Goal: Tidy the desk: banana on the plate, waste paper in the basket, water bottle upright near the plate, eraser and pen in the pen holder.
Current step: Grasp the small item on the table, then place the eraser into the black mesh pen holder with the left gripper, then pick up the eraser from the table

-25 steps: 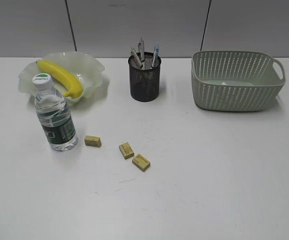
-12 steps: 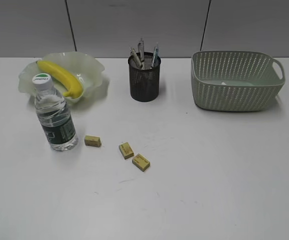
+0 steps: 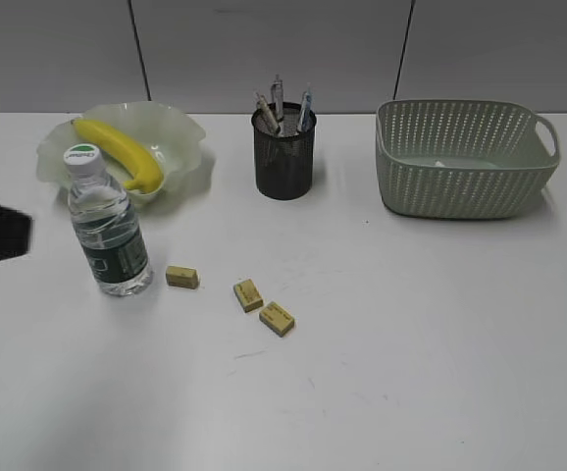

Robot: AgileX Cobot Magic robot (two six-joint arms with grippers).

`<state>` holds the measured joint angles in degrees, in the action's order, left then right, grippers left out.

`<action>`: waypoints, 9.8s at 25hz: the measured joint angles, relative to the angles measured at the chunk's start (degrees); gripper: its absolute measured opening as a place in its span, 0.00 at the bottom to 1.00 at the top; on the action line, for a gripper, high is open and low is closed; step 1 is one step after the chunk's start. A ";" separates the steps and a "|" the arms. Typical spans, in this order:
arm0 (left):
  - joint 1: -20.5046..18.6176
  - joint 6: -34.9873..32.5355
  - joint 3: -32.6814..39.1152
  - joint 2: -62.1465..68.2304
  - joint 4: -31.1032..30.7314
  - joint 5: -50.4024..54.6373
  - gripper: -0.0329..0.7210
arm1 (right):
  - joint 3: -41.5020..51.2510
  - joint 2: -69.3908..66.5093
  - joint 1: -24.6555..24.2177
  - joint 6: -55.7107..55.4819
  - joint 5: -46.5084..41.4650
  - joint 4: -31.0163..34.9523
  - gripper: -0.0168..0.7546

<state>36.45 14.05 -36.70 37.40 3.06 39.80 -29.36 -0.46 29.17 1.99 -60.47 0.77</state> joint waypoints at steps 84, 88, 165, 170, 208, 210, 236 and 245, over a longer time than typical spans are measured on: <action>8.85 -17.61 -52.46 89.72 -1.96 9.21 0.59 | 0.19 0.00 0.00 0.23 0.91 -0.05 0.61; 8.85 -16.75 -52.75 89.79 -2.44 9.62 0.46 | 0.19 0.00 0.00 0.23 0.91 -0.05 0.61; -4.85 -16.33 -72.30 91.91 -5.40 -20.29 0.61 | 0.19 0.00 0.00 0.23 1.02 -0.05 0.61; -4.85 -16.33 -72.30 91.91 -4.02 -20.29 0.77 | 0.19 0.00 0.00 0.23 1.02 -0.05 0.61; -4.85 -11.35 -61.76 24.45 -8.14 29.76 0.65 | 0.19 -3.64 0.00 0.23 1.02 -0.05 0.61; -4.85 -11.27 -54.60 17.67 -8.14 29.83 0.64 | 0.19 -4.99 0.00 0.37 1.07 -0.05 0.61; -4.85 -8.97 5.88 -32.49 -9.01 20.99 0.61 | -32.36 -73.21 0.76 26.20 22.50 11.34 0.61; -4.85 -8.85 5.88 -32.49 -9.02 20.76 0.60 | -48.77 -97.65 11.82 31.37 23.16 7.19 0.61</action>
<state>31.60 5.20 -30.81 4.91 -5.96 60.56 -78.13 -98.11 40.98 33.36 -37.31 7.96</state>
